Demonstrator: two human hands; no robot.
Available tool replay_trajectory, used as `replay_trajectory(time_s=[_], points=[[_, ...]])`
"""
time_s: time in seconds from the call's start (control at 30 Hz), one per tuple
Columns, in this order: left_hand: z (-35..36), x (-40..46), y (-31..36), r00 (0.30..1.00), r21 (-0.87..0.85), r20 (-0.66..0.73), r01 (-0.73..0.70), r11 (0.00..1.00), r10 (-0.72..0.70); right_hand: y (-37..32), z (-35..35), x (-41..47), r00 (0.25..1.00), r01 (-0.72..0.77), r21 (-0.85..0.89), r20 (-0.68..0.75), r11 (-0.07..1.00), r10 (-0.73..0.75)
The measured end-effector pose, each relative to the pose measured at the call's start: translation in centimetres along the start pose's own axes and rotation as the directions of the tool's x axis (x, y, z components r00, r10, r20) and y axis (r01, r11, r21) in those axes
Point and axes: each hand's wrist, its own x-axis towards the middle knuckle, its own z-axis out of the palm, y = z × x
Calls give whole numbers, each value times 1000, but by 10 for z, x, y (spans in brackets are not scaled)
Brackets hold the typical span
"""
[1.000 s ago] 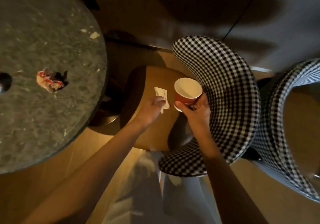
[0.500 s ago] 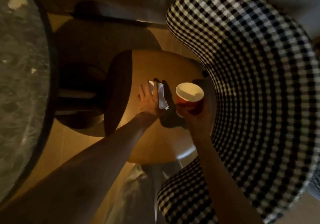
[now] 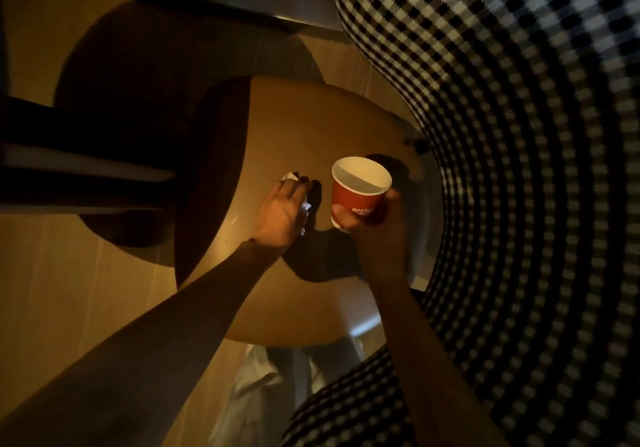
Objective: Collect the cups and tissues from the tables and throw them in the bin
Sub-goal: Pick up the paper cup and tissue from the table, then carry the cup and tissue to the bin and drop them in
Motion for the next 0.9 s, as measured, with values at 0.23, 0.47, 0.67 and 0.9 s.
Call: replay_trajectory(time_s=[0.23,0.47,0.67,0.9], points=[[-9,-19,2,970,-300,-184,101,948,-162,-10,-4,-2,1000,7,47,-30,999,-6],[-93,-47,33,927,-465,-364,-95,880,-92,-52,-7,-47,989,131,58,-70,990,-127],[-199,-116,69,884,-540,-465,-331,774,54,-106,-27,-145,953,226,2,-207,974,-221],[-282,-222,114,879,-561,-424,-443,699,217,-129,-63,-280,887,308,45,-375,950,-269]])
